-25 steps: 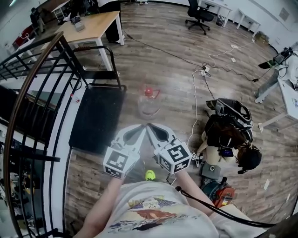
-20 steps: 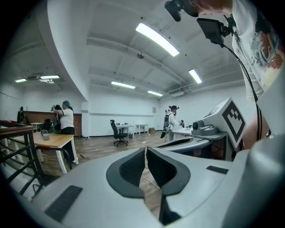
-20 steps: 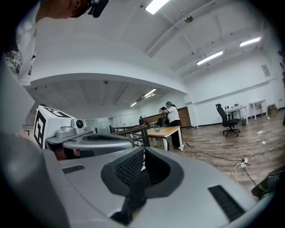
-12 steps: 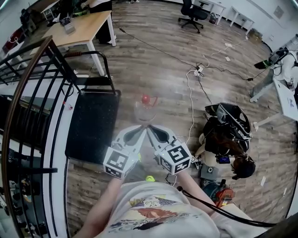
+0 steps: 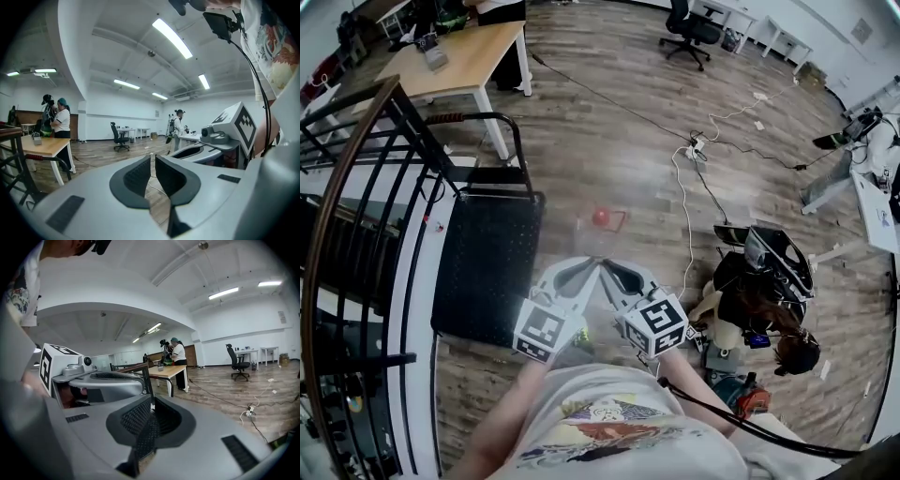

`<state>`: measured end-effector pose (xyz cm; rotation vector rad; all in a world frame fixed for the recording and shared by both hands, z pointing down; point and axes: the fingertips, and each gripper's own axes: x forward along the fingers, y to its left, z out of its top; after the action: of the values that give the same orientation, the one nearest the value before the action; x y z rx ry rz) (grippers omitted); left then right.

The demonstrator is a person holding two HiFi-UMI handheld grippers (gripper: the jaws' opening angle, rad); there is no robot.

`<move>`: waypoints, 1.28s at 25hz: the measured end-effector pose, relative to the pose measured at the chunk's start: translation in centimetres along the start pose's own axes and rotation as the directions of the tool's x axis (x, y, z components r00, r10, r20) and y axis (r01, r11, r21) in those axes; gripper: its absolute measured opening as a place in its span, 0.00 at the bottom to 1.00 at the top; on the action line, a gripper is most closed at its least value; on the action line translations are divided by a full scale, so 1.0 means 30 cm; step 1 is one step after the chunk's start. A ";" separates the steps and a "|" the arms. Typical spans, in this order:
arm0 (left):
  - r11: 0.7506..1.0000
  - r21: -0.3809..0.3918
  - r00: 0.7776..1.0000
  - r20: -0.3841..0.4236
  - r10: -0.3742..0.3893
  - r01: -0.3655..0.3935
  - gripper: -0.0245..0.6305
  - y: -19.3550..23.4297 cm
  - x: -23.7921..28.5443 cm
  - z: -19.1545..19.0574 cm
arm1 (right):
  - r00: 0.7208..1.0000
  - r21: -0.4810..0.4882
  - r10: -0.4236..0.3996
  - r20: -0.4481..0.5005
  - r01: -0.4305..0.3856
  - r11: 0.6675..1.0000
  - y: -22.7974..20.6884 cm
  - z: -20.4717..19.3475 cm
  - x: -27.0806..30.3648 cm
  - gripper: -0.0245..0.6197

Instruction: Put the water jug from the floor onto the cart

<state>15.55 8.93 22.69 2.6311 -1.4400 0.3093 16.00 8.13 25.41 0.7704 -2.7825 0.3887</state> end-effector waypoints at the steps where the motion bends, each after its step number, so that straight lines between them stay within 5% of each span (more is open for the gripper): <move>1: 1.000 0.003 1.000 0.000 -0.003 0.003 0.06 0.023 0.004 -0.005 | 1.000 0.000 -0.002 -0.001 0.002 1.000 -0.004 0.001 0.024 0.07; 18: 0.999 -0.009 0.999 -0.013 0.032 -0.032 0.06 0.265 0.156 0.008 | 1.000 -0.003 -0.003 -0.007 0.003 1.000 -0.163 0.102 0.250 0.07; 32: 0.996 0.019 0.993 -0.085 0.083 -0.081 0.06 0.432 0.504 0.048 | 0.997 -0.007 0.076 -0.002 -0.076 0.997 -0.509 0.177 0.403 0.07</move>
<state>12.73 -10.70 25.05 2.5413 -1.5266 0.4377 13.20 -11.81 26.82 0.6641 -2.8161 0.3933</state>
